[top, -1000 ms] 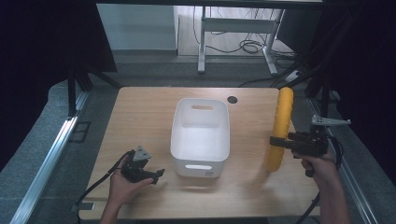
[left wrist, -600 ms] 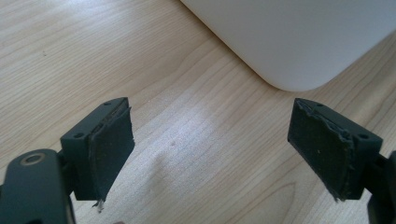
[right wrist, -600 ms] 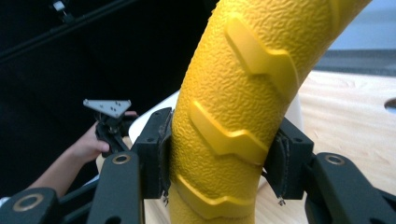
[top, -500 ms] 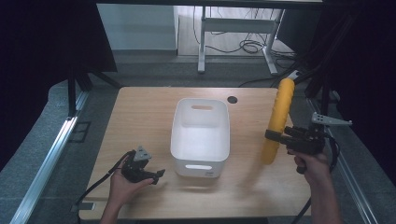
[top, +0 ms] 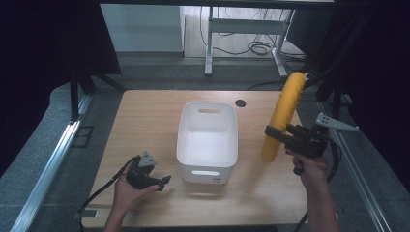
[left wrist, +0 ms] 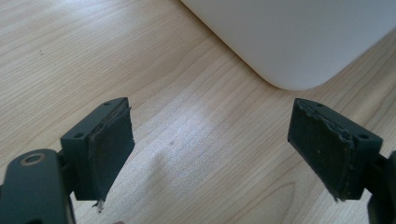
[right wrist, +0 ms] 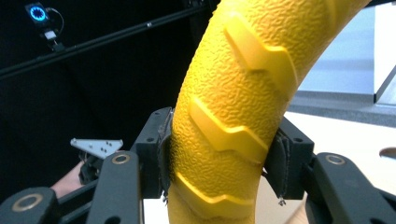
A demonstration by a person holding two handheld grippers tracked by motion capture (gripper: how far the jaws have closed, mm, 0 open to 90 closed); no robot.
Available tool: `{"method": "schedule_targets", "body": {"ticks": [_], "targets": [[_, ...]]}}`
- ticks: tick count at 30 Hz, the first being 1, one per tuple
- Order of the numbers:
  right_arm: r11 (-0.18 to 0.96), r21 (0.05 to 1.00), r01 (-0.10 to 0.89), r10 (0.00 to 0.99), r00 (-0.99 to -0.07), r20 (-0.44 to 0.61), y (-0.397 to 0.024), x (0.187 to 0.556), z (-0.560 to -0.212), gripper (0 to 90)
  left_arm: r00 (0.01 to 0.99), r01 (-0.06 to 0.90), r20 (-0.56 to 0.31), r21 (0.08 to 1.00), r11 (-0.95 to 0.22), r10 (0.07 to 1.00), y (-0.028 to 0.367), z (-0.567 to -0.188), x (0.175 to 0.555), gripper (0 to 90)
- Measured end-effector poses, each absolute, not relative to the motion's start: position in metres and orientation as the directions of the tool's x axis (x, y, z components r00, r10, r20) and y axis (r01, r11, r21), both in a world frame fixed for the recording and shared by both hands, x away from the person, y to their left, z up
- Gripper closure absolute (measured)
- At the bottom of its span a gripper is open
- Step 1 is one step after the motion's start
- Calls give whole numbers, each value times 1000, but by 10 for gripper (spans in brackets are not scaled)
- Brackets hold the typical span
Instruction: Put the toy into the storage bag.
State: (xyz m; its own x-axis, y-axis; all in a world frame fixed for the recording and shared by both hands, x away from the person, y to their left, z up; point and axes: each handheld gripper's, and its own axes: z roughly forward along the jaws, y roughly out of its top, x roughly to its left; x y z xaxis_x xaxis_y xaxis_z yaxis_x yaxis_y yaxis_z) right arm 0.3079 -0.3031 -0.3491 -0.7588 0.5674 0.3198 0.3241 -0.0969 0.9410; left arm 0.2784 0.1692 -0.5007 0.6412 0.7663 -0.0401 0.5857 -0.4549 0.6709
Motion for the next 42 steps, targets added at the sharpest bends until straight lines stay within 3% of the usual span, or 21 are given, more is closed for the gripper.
{"method": "schedule_targets", "body": {"ticks": [31,42], "targets": [[-197,973,123,587,-780,217,-232,303,-289,483,647,586,-47,669,-458,761,168,-503,280,144],[-204,972,114,574,-791,213,-218,305,-285,482,636,600,-66,669,-439,769,175,-504,281,145]]}}
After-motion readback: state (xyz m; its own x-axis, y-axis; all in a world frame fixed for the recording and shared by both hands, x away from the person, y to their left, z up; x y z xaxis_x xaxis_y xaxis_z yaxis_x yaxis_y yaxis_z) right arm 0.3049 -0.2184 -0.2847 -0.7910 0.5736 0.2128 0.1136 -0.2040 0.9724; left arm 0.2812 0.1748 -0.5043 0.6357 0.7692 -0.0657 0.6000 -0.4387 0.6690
